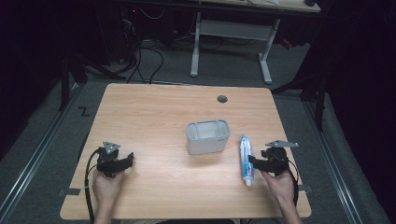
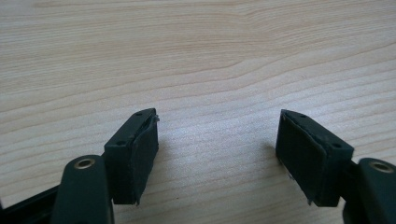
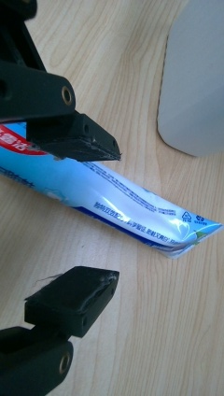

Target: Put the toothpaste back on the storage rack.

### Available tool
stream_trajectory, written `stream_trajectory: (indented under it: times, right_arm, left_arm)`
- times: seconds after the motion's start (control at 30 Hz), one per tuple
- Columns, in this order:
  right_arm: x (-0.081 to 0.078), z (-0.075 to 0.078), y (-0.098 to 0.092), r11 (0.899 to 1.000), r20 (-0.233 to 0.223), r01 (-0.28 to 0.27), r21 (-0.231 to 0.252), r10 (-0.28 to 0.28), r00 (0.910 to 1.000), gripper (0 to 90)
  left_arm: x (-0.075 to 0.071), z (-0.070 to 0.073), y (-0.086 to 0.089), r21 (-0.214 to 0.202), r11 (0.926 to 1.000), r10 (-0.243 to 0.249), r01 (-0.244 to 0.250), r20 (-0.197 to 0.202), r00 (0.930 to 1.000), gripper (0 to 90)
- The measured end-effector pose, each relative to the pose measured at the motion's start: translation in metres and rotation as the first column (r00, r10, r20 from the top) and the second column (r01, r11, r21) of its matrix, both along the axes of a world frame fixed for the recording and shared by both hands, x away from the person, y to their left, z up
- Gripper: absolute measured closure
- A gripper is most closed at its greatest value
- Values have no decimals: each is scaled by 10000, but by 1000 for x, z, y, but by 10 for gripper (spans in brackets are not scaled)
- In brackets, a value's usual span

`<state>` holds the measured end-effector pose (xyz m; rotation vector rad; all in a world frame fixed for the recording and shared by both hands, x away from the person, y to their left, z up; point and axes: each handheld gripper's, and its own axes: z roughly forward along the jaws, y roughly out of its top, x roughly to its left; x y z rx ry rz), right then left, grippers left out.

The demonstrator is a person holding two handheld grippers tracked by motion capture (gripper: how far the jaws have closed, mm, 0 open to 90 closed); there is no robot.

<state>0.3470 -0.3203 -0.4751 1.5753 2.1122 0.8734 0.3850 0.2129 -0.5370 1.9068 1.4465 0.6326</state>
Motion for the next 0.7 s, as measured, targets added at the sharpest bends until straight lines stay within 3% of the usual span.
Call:
stream_trajectory:
  times: [0.4,0.7]
  right_arm:
    - [29,2,12,9991,-670,-112,-399,85,9977,351]
    - [52,-6,19,9961,-1480,-86,-882,-45,9890,340]
  left_arm:
    - [0,0,0,-9,10000,0,0,-3,10000,302]
    - [0,0,0,-22,10000,-48,48,-7,10000,300]
